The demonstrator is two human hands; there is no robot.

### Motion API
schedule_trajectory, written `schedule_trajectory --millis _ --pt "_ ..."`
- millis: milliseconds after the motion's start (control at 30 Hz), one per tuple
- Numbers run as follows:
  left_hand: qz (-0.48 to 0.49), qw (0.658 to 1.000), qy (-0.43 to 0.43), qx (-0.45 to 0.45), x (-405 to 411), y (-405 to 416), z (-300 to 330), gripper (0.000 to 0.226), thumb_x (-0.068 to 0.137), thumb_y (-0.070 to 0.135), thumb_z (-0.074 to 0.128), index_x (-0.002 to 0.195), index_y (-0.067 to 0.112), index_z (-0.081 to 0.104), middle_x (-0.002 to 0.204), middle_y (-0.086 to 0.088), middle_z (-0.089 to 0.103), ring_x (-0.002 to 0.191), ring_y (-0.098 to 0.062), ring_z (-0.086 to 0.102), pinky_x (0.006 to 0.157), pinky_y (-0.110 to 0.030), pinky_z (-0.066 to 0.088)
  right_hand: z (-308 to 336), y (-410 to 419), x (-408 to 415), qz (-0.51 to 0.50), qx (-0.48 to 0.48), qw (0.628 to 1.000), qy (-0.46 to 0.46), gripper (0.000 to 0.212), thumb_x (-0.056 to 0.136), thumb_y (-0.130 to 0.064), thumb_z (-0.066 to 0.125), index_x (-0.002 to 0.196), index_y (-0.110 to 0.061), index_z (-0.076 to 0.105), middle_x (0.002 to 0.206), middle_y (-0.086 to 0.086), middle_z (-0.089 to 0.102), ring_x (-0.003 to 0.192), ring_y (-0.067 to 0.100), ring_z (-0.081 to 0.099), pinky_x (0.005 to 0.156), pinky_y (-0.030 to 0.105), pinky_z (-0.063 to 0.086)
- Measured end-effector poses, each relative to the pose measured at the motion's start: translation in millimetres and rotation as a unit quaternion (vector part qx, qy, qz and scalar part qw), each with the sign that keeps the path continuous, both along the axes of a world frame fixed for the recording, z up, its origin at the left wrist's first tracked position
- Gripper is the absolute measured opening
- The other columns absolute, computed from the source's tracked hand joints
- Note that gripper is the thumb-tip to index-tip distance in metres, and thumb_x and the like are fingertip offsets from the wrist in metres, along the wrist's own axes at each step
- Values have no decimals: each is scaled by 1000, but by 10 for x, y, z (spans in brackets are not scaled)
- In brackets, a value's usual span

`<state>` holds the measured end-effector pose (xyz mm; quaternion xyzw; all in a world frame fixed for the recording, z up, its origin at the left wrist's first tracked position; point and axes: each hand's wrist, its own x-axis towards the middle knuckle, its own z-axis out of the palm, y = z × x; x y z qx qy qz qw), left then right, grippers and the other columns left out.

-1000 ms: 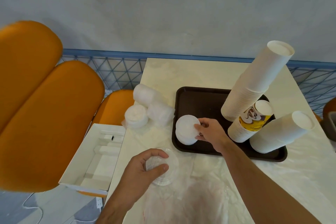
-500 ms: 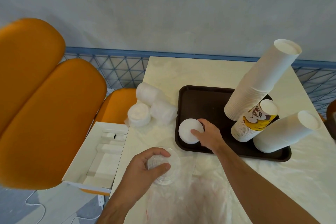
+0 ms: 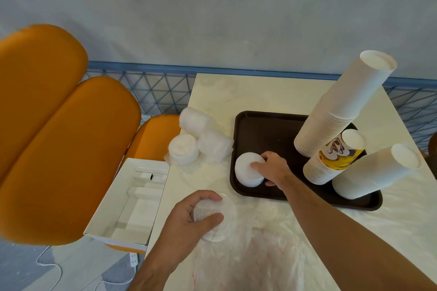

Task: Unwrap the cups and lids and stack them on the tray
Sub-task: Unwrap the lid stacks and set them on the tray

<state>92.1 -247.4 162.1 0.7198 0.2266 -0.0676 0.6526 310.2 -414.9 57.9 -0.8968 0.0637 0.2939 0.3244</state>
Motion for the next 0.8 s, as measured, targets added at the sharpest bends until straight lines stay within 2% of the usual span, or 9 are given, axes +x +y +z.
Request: schedule_trajectory --millis 100,200,300,367,433,500,600,700,800 --pt "2 1000 1 30 4 13 -28 53 79 14 81 111 50 60 105 22 65 97 1 60 82 -22 55 16 -22 2 5 -1 1000 2 49 92 -36 71 134 -19 52 127 6 55 107 24 55 87 40 60" --pt "12 1000 4 23 20 20 -43 66 77 19 83 120 57 51 105 18 66 100 -5 62 89 -28 56 108 -58 -21 15 -20 997 -70 58 89 -44 73 138 -22 50 141 8 48 125 27 50 105 45 49" --pt "23 999 5 32 55 0 -52 68 77 21 82 126 55 48 109 18 63 103 -9 62 88 -26 57 435 -69 -210 15 70 988 -134 37 94 -37 68 127 -24 59 126 -2 59 117 19 57 93 32 52" --pt "20 999 0 31 79 -30 -52 64 79 21 81 122 54 49 100 24 64 96 0 62 80 -20 56 681 -81 -381 37 193 979 -60 21 97 -36 65 115 -25 67 109 -5 68 104 16 66 84 31 58" --pt "18 999 -4 33 113 -64 -54 59 79 22 82 116 56 52 98 27 65 92 5 62 76 -19 55 902 -105 -554 79 308 945 75 20 98 -34 65 112 -22 72 104 2 73 93 18 70 83 31 59" --pt "19 999 -8 31 151 -90 -62 56 77 25 84 115 55 54 102 17 69 93 -3 65 79 -25 58 1002 -135 -678 147 318 928 124 21 99 -27 64 117 -20 73 105 4 75 90 20 71 83 28 57" --pt "18 999 -9 28 202 -115 -74 52 77 26 85 115 49 57 103 4 72 94 -16 68 83 -38 59 1002 -201 -758 190 301 927 117 21 99 -21 64 117 -18 74 107 2 77 97 24 72 84 29 59" --pt "19 1000 -4 1 221 -116 -76 43 79 18 82 111 40 63 92 -1 73 78 -21 69 72 -38 59 912 -332 -754 136 339 921 138 20 98 -17 64 115 -14 75 107 8 77 97 28 72 88 33 59" --pt "24 999 -1 -29 212 -100 -83 33 82 8 77 110 23 65 84 -8 72 61 -22 62 61 -30 51 774 -462 -701 8 386 908 163 19 97 -12 64 114 -8 74 104 12 75 90 26 71 90 40 59"
